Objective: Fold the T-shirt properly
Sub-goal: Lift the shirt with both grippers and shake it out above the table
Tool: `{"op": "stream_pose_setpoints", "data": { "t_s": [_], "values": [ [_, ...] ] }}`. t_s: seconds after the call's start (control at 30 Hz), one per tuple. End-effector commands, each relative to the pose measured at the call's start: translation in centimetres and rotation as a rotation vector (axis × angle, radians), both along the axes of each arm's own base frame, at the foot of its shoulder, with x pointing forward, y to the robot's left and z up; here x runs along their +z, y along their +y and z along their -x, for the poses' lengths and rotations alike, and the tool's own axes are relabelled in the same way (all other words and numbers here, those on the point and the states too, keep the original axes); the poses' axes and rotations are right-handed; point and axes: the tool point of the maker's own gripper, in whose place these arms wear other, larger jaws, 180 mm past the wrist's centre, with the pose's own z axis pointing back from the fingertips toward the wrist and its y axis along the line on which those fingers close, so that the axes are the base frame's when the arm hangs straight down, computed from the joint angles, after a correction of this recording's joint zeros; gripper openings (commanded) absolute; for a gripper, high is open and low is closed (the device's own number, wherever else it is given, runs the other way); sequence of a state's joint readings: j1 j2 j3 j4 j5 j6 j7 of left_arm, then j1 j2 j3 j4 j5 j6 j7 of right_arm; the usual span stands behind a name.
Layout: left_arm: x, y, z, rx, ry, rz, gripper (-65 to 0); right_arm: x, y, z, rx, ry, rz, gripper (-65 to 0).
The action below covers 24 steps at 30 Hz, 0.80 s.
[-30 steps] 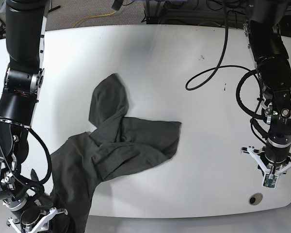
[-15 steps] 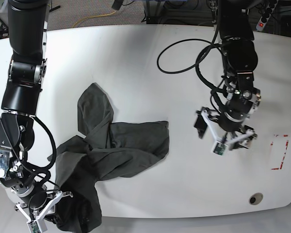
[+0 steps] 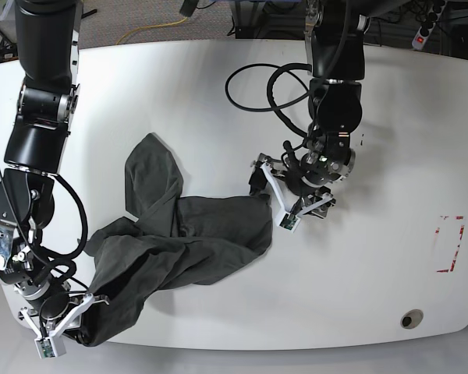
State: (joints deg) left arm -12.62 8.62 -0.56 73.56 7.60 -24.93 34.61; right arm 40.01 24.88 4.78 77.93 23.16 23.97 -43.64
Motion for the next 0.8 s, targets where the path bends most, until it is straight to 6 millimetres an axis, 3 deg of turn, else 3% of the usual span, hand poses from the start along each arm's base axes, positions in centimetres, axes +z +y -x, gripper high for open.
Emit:
{"op": "stream_pose_setpoints", "data": {
  "t_s": [0.0,0.17,0.33,0.43,0.53,0.6,0.77],
  "values": [
    [0.6,-0.7,-1.6,0.022,-0.033,0.044,-8.9,3.2,-0.2,-0.4,0.002,-0.088,-0.010,-65.0],
    [-1.9,-1.6,-2.2,0.035,0.031,0.041,-8.9,2.4,-0.3,-0.2,-0.001,-0.071,-0.008,-65.0],
    [-2.5,-2.3,-2.1,0.025,0.054,0.063,-11.1,2.3,-0.3,-0.2,0.000,-0.070,-0.010,-65.0],
    [-2.8,-2.5,-1.9,0.030,0.071,0.080,-25.6,2.3,-0.3,-0.2,0.000,-0.068,-0.010,-65.0],
    [-3.2,-2.4,-1.7,0.037,0.082,0.080,-51.4,2.2,-0.2,-0.2,0.001,-0.068,-0.011,-65.0],
    [-3.2,-2.4,-1.8,0.037,0.080,0.080,-64.2,2.2,-0.2,-0.2,0.001,-0.068,-0.011,-65.0],
    [-2.7,-2.1,-2.0,0.041,0.062,0.073,-65.0,2.2,-0.2,-0.2,-0.001,-0.067,-0.010,-65.0]
  ]
}}
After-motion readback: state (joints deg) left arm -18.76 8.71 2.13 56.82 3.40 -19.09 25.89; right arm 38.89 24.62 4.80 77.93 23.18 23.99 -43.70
